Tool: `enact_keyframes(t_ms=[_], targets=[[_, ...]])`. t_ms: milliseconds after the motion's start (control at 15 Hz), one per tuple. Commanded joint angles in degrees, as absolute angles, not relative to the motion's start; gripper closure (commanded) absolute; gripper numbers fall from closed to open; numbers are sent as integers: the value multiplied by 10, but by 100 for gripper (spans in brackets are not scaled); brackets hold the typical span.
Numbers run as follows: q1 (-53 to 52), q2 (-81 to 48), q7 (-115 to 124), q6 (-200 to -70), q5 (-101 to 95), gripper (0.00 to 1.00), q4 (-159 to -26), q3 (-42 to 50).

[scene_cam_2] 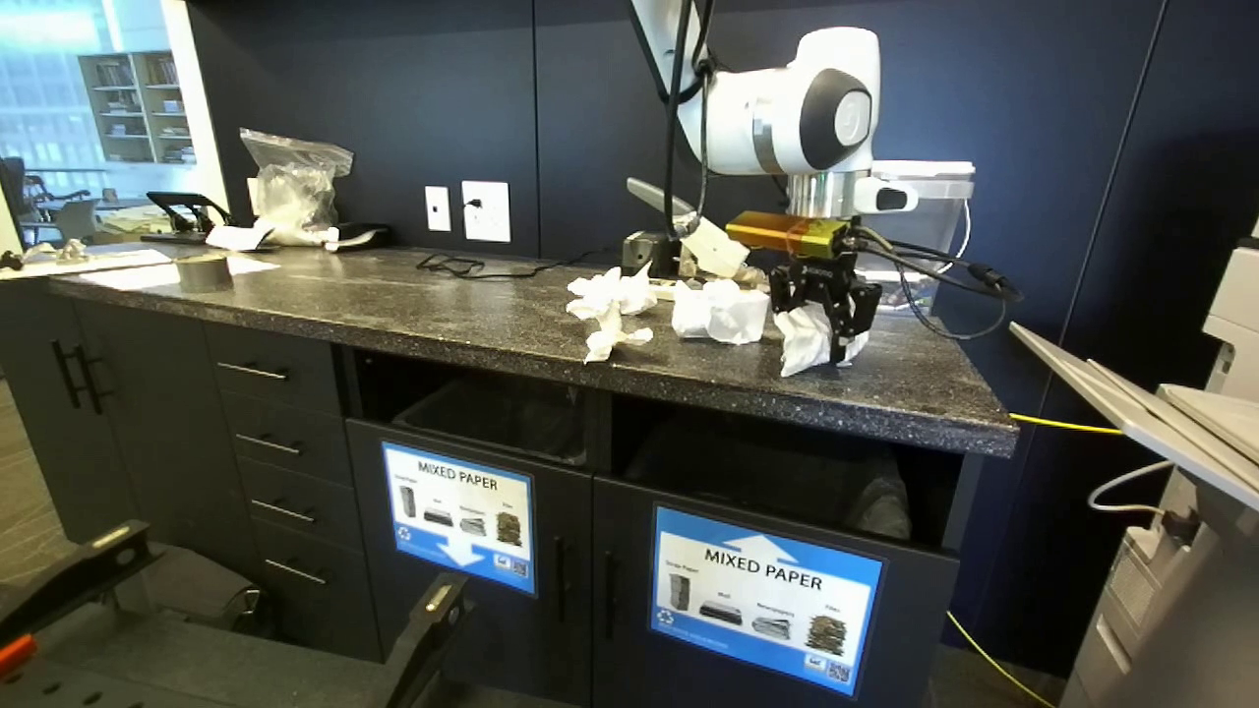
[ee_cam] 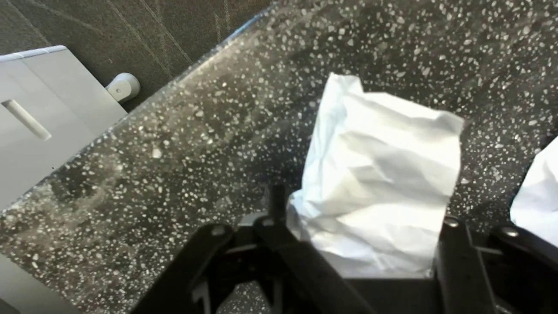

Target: Remove all the paper trash from the base top and put them in the mixed paper bin on the right

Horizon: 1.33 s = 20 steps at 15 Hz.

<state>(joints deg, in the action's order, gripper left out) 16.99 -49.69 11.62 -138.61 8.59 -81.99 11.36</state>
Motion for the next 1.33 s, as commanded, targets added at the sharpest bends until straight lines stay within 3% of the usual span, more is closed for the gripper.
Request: enact_keyframes(t_ms=[0, 200, 800, 1267], targets=[[170, -514, 124, -1354, 76, 66, -783, 119], [165, -515, 119, -1313, 61, 88, -778, 121], [144, -446, 41, -1289, 19, 85, -873, 104], [123, -347, -18, -1384, 2, 87, -1056, 98]])
